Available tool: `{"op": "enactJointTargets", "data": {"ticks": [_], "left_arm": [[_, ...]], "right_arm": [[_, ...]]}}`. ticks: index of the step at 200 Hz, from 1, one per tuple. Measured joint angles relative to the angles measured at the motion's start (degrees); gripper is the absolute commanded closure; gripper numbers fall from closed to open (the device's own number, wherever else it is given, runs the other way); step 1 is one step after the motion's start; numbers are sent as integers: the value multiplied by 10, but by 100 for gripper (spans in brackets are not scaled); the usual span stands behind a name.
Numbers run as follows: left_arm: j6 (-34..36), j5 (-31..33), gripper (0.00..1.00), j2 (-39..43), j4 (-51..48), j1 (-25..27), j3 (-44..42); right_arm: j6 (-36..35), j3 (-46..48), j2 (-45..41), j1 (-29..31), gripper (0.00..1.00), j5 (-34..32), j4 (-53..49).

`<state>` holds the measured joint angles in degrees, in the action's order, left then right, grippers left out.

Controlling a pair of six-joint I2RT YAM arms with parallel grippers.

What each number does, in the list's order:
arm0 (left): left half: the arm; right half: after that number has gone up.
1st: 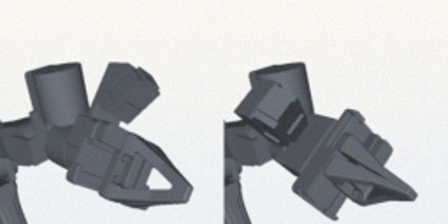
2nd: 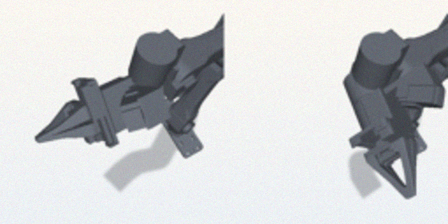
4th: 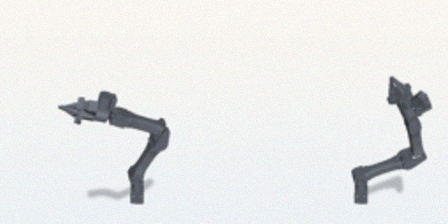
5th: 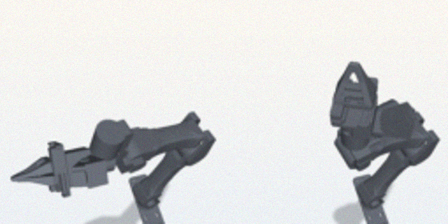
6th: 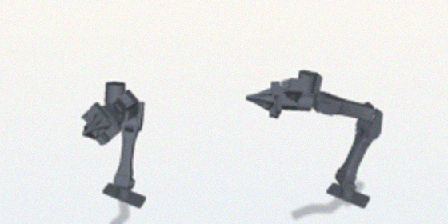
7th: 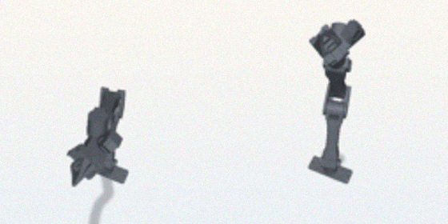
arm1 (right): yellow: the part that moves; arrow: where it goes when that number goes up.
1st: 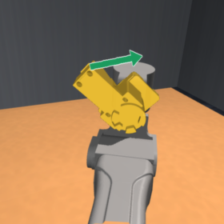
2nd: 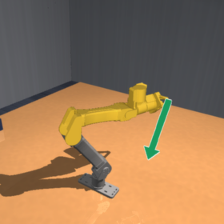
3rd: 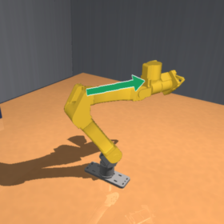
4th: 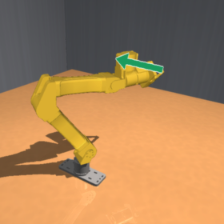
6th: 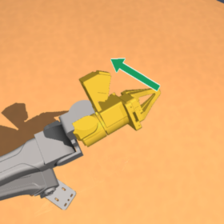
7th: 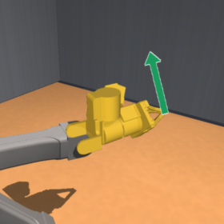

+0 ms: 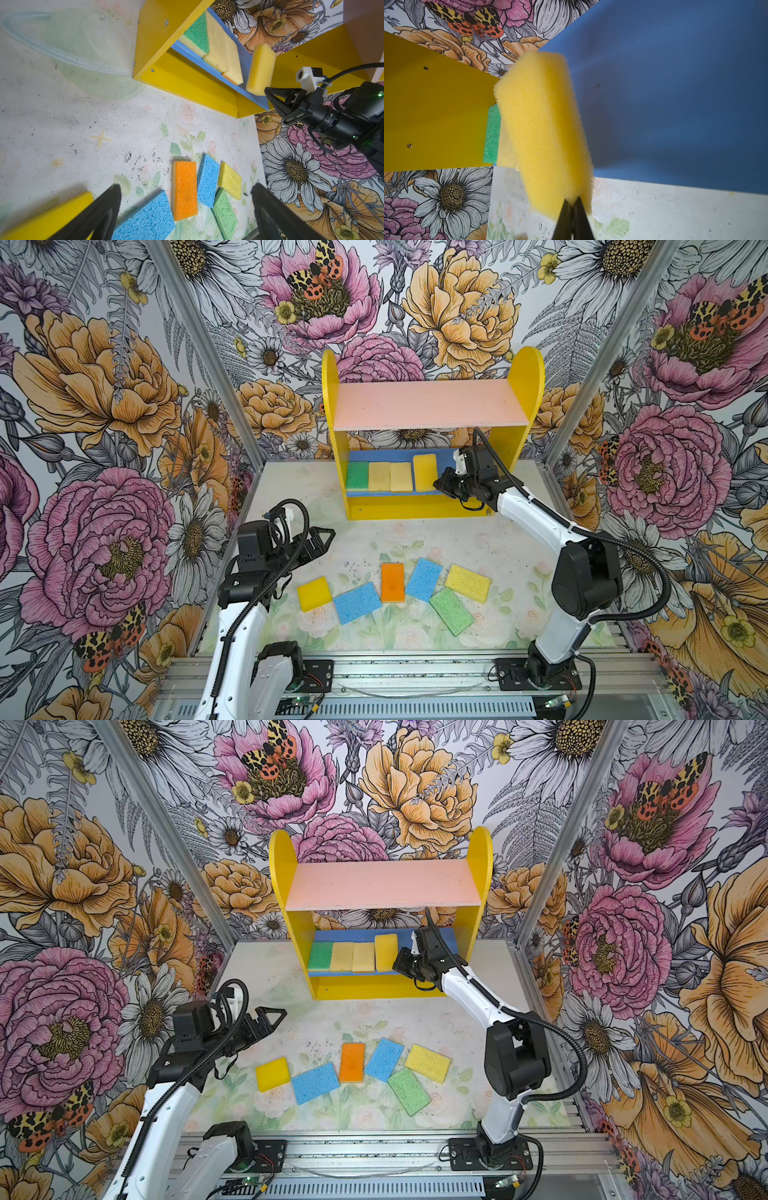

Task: Place and organize the cleaning sponges onto the shelf
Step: 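Lower the sponge beside the shelved sponges and press it into line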

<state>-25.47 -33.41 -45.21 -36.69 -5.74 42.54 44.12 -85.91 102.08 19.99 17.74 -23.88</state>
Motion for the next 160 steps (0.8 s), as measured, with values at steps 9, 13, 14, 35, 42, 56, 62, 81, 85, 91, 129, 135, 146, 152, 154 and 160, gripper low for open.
{"op": "enactJointTargets", "data": {"ticks": [9, 13, 14, 35, 42, 56, 62, 81, 85, 91, 129, 135, 146, 152, 154, 160], "left_arm": [[0, 0, 1, 0, 0, 0, 0], [0, 0, 1, 0, 0, 0, 0], [0, 0, 1, 0, 0, 0, 0], [0, 0, 1, 0, 0, 0, 0], [0, 0, 1, 0, 0, 0, 0], [0, 0, 1, 0, 0, 0, 0], [0, 0, 1, 0, 0, 0, 0], [0, 0, 1, 0, 0, 2, 0], [0, 0, 1, 0, 0, 3, 0], [0, 0, 1, 0, 0, 3, 0], [0, 0, 1, 0, 0, 3, 0], [0, 0, 1, 0, 0, 3, 0], [0, 0, 1, 0, 0, 3, 0], [0, 0, 1, 0, 0, 3, 0], [0, 0, 1, 1, 0, 3, 0], [0, 0, 1, 1, 0, 3, 0]], "right_arm": [[-1, -3, 5, 0, 86, 0, 0], [2, -3, 8, 0, 84, 1, 0], [2, -3, 8, 0, 84, 0, 0], [5, -3, 15, 0, 71, 1, 0], [6, -3, 15, 0, 66, 1, 0], [5, -3, 15, 0, 58, 1, 0], [7, -3, 15, 0, 56, 1, 0], [8, -3, 15, 0, 52, 0, 0], [9, -3, 15, 0, 52, 0, 0], [8, -3, 15, 0, 51, 0, 0], [9, 2, 11, 0, 47, -1, 4], [9, 9, 6, 0, 46, -3, 5], [9, 26, -8, 0, 45, -5, 6], [9, 38, -19, 1, 44, -6, 6], [10, 41, -23, 1, 44, -7, 6], [9, 53, -35, 1, 44, -9, 6]]}}
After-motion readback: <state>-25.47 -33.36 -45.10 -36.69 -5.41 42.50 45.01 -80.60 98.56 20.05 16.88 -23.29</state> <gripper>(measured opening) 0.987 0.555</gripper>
